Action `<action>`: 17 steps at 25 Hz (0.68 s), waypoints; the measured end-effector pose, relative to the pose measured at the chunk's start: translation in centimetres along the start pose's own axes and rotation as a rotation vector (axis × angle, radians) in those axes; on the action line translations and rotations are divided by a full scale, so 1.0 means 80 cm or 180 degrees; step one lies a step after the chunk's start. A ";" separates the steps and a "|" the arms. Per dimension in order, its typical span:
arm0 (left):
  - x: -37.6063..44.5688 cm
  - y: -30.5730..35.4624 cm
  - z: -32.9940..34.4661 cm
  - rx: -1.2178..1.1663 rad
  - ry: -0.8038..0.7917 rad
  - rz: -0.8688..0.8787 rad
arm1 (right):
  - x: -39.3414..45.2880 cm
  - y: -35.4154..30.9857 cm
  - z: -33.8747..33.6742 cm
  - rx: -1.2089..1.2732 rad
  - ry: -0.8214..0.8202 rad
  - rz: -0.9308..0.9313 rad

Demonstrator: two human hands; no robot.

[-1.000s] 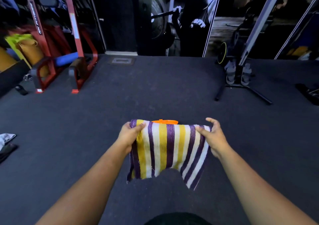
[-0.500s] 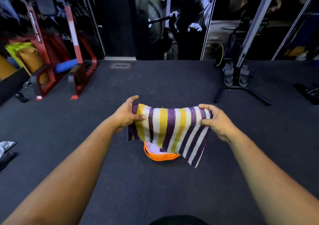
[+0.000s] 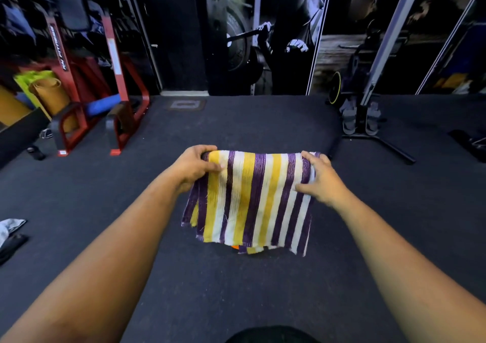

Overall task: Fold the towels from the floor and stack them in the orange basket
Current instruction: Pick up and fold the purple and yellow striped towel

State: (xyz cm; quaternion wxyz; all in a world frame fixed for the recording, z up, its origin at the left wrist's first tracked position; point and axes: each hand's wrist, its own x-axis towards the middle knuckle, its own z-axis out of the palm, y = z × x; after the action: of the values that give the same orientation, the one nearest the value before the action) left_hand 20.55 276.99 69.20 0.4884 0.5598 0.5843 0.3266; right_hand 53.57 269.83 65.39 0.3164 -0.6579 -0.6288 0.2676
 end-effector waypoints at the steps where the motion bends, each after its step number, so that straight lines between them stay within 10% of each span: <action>1: 0.000 0.002 -0.001 0.0575 -0.0078 0.0109 | 0.001 0.000 -0.002 -0.0417 -0.0036 -0.0058; 6: -0.002 0.000 0.000 0.3361 0.0553 0.0886 | 0.003 0.014 -0.013 -0.1340 0.0581 -0.0397; 9: 0.004 -0.015 -0.011 0.1921 0.0332 0.1072 | 0.011 0.036 -0.027 -0.0455 0.0890 -0.0353; 13: -0.010 0.004 0.019 -0.1281 0.0171 0.0699 | 0.017 0.022 -0.043 0.2604 0.0760 0.0053; 17: -0.002 0.034 0.059 -0.1871 0.0688 0.0443 | 0.044 0.011 -0.042 0.3008 0.0716 0.0207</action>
State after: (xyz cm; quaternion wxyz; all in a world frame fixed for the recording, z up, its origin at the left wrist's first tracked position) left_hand 25.86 276.51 70.31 0.5408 0.3955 0.4737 0.5716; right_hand 56.90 273.05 67.11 0.6380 -0.4864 -0.3796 0.4608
